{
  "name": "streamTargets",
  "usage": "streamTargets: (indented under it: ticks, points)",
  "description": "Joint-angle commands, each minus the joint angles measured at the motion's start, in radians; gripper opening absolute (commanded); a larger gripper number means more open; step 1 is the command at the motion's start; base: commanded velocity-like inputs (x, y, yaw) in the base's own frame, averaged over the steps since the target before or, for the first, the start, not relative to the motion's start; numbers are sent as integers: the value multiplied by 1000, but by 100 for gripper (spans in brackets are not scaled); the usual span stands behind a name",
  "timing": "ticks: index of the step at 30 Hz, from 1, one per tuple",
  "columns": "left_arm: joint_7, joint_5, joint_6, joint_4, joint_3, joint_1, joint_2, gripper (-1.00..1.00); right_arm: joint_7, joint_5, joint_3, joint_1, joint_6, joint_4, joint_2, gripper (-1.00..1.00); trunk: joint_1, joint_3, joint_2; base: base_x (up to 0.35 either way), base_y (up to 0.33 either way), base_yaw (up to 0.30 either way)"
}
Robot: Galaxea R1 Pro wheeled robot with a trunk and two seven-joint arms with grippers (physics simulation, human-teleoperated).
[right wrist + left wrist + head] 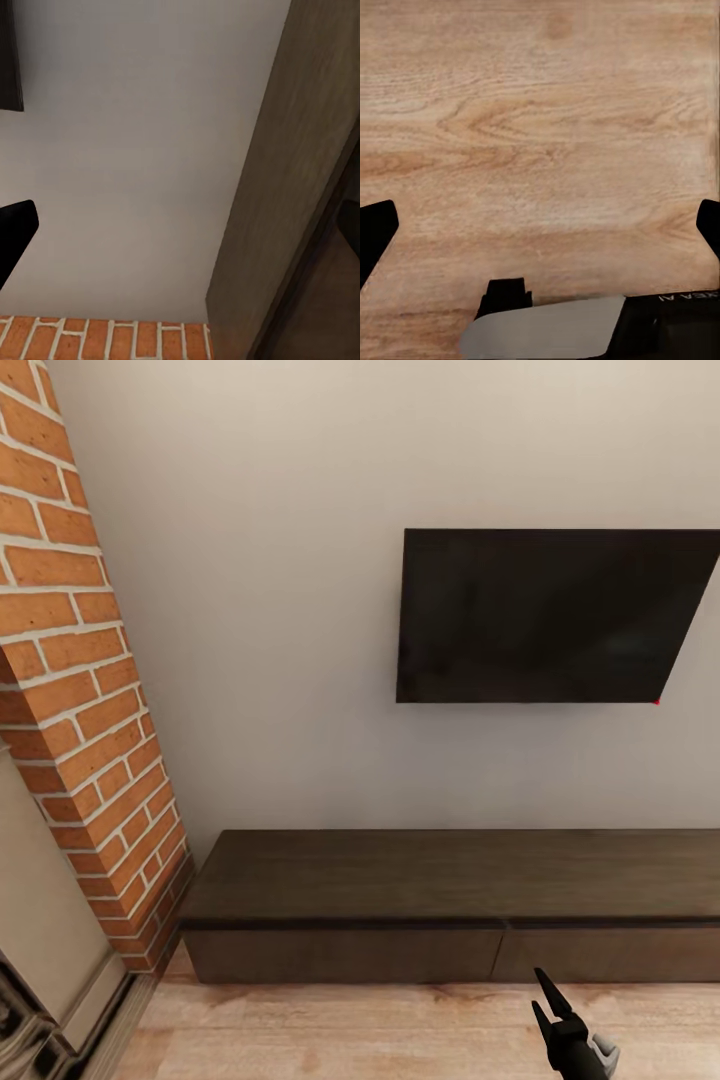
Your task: Place each of the two pumpkins and all three candles from the living room inside a cabinet in the living room (use any cabinet), then make sure every cabinet is closed, and position the cauldron so it is next to a table in the living room.
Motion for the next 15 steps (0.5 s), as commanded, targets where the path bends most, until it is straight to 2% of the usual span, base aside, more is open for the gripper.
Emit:
streamTargets:
  ticks: [1,2,3,4,5,6,7,9,13,15]
  points:
    - [0,0,27,-70,-3,5,-1,100,3,-8,0,-1,10,0,0,100,0,-1,-1,0,0,0]
    - [0,0,50,-111,-3,10,-1,100,3,-8,0,-1,10,0,0,100,0,-1,-1,0,0,0]
    - [0,2,105,-214,-4,32,-1,100,3,-8,0,-1,10,0,0,100,0,-1,-1,0,0,0]
    - [0,2,134,-272,-4,48,-1,100,3,-8,1,-1,10,0,1,100,0,-1,-1,0,0,0]
    - [0,4,194,-392,-5,90,1,100,3,-7,2,-1,9,0,1,100,0,-1,-1,0,0,0]
    - [0,4,221,-449,-5,113,2,100,3,-7,2,-1,9,0,1,100,0,-1,-1,0,0,0]
    - [0,4,266,-547,-6,156,4,100,3,-7,3,-1,9,0,2,100,0,-1,-1,0,0,0]
    - [0,5,302,-645,-6,205,5,100,3,-7,4,-1,8,0,1,100,0,-1,-1,4,0,0]
    - [-3,6,326,-739,-8,255,4,100,3,-7,4,-1,7,0,0,100,0,-1,-1,117,0,0]
    - [-6,5,321,-753,-7,264,3,100,3,-7,4,-1,7,0,0,100,0,-1,-1,231,0,0]
